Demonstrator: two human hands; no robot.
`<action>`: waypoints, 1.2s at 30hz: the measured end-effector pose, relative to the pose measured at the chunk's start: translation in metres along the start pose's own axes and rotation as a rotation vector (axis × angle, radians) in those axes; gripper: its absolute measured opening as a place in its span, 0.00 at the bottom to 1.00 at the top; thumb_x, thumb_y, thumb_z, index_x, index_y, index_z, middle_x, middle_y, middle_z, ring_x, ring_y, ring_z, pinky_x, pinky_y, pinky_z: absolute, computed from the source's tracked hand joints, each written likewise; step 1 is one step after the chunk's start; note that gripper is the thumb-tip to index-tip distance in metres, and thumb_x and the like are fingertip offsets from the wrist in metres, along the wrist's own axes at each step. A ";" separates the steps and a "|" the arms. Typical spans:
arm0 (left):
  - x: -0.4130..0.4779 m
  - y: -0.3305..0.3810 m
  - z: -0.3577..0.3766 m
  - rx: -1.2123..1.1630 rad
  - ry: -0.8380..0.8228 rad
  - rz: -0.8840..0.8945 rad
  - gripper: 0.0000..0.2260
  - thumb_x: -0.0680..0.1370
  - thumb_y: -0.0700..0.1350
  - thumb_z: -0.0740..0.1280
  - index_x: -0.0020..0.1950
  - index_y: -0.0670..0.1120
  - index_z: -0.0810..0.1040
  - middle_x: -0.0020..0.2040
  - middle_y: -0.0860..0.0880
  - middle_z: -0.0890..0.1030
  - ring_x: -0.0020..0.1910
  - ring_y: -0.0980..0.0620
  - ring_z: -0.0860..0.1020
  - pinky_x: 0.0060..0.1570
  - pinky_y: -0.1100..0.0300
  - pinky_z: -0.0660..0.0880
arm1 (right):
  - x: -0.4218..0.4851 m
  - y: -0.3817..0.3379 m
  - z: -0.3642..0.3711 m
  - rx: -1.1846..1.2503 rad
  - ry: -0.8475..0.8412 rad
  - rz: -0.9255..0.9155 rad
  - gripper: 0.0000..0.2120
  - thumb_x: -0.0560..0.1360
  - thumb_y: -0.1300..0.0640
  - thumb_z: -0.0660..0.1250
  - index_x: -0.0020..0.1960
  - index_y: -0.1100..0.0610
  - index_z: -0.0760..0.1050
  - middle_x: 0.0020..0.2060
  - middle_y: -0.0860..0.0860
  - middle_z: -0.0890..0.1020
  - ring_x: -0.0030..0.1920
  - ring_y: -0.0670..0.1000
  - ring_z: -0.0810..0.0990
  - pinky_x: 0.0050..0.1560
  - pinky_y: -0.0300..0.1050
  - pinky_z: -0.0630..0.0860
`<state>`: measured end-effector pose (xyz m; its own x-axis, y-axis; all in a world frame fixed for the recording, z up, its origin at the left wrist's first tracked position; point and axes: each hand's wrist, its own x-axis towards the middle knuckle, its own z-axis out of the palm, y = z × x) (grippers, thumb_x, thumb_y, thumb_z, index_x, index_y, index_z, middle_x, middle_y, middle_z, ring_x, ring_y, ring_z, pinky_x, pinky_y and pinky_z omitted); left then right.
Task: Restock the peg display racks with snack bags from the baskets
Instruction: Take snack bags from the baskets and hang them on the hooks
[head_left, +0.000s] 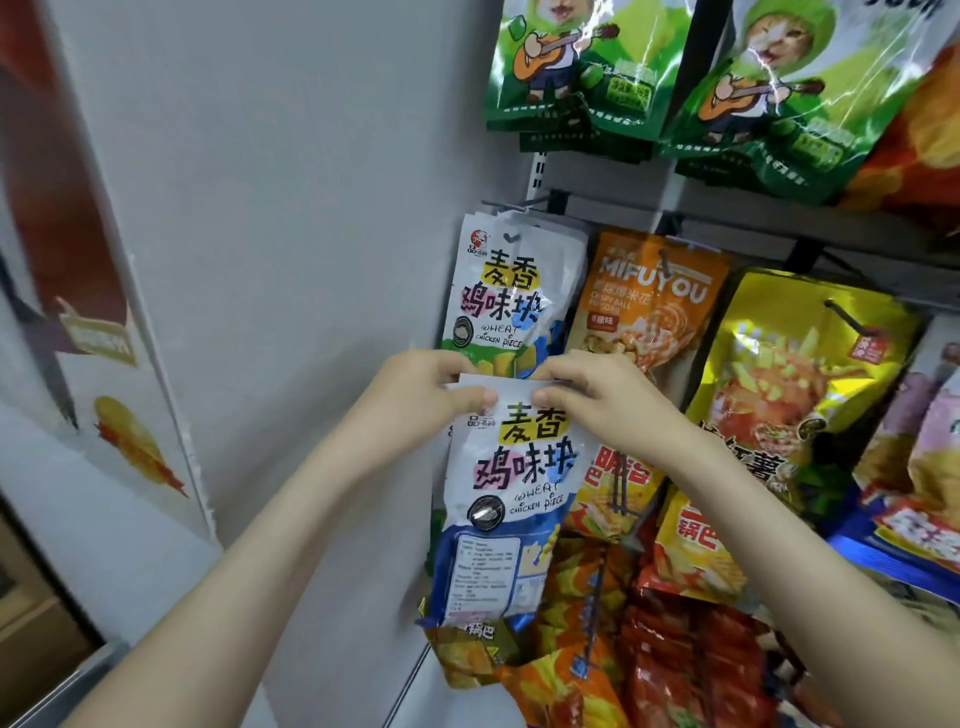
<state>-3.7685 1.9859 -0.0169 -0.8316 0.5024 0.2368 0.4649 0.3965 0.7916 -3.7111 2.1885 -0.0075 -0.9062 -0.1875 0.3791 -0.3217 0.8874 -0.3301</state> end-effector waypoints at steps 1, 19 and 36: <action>0.000 -0.002 0.001 -0.029 -0.017 -0.007 0.03 0.74 0.47 0.72 0.42 0.49 0.82 0.40 0.52 0.84 0.43 0.54 0.80 0.49 0.57 0.74 | -0.003 0.003 0.001 -0.002 0.003 0.014 0.04 0.77 0.60 0.67 0.46 0.58 0.81 0.36 0.43 0.78 0.41 0.37 0.75 0.41 0.31 0.67; -0.003 -0.027 0.045 -0.361 -0.047 -0.018 0.06 0.75 0.41 0.71 0.47 0.51 0.77 0.40 0.48 0.85 0.38 0.54 0.82 0.40 0.57 0.75 | -0.043 0.013 0.006 0.164 0.083 0.284 0.06 0.77 0.59 0.67 0.46 0.49 0.79 0.44 0.44 0.83 0.44 0.37 0.78 0.47 0.31 0.72; -0.011 -0.025 0.050 -0.363 -0.103 0.041 0.10 0.81 0.39 0.61 0.48 0.51 0.79 0.44 0.53 0.85 0.46 0.55 0.83 0.51 0.56 0.77 | -0.051 0.005 0.000 0.271 0.117 0.342 0.07 0.73 0.51 0.71 0.37 0.48 0.78 0.36 0.61 0.79 0.36 0.50 0.75 0.38 0.43 0.69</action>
<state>-3.7559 2.0087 -0.0670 -0.7712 0.5939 0.2292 0.3441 0.0860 0.9350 -3.6660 2.2022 -0.0286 -0.9407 0.1603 0.2990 -0.0837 0.7445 -0.6624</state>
